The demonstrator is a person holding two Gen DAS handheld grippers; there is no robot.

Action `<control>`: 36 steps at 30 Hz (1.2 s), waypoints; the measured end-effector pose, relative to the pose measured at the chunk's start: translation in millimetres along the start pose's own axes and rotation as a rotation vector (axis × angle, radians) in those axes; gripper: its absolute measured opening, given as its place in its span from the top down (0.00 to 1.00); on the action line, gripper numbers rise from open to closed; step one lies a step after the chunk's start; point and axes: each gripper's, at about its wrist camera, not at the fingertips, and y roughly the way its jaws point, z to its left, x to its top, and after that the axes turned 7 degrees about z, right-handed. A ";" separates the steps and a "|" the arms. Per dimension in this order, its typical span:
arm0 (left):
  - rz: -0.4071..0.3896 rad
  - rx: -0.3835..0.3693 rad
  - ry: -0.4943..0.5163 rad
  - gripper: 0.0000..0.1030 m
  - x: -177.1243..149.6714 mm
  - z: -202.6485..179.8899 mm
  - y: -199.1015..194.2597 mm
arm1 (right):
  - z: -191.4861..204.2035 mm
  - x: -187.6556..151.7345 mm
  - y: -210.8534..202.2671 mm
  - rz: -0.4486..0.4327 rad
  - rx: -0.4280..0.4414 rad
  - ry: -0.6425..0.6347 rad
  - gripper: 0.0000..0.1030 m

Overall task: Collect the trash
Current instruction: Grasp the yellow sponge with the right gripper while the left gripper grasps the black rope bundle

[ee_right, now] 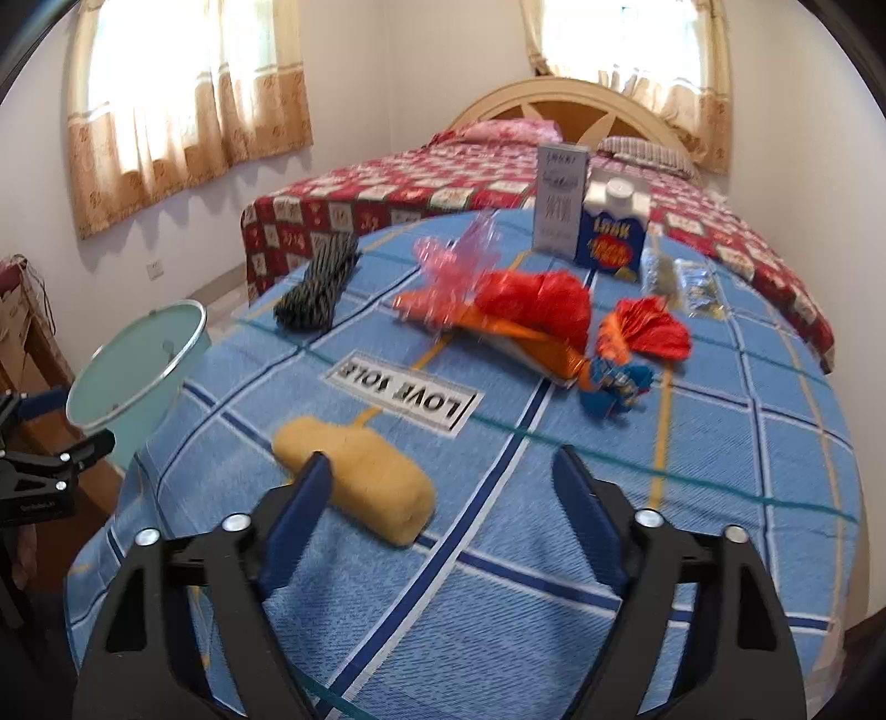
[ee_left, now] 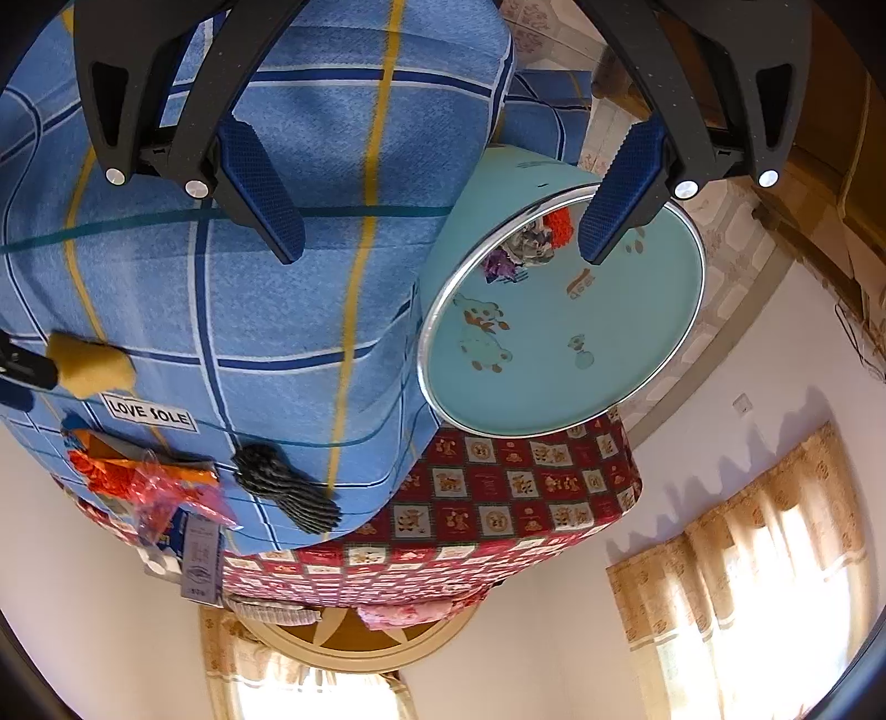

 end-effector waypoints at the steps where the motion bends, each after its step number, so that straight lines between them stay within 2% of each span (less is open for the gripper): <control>1: -0.002 -0.001 0.002 0.06 -0.2 -0.5 -0.2 | 1.4 -0.5 2.0 0.007 0.006 0.005 0.31; 5: 0.006 0.010 -0.010 0.06 -1.0 0.4 1.6 | 0.9 -2.0 10.0 0.026 0.031 0.022 0.41; 8: 0.019 0.012 -0.021 0.06 -0.7 2.4 3.6 | 2.0 -1.6 12.1 0.030 0.070 0.026 0.44; 12: 0.020 0.016 -0.019 0.06 -1.2 3.6 3.6 | 12.0 -3.9 17.7 0.068 0.118 -0.015 0.51; 13: 0.020 0.019 -0.018 0.06 -1.6 3.8 3.7 | 14.3 -4.4 18.7 0.075 0.124 -0.024 0.57; 17: 0.024 0.023 -0.020 0.06 -0.8 6.9 4.1 | 16.2 -4.2 13.2 0.051 0.130 -0.029 0.65; 22: 0.009 0.021 -0.045 0.06 9.5 15.8 0.2 | 11.6 1.9 3.2 0.005 0.120 -0.017 0.66; 27: -0.010 0.022 -0.062 0.06 21.5 16.8 -2.2 | -1.8 4.7 4.3 0.002 0.088 0.009 0.66; 36: -0.015 -0.016 -0.032 0.06 55.5 -23.8 14.4 | -39.8 16.8 -10.5 -0.059 0.013 0.065 0.66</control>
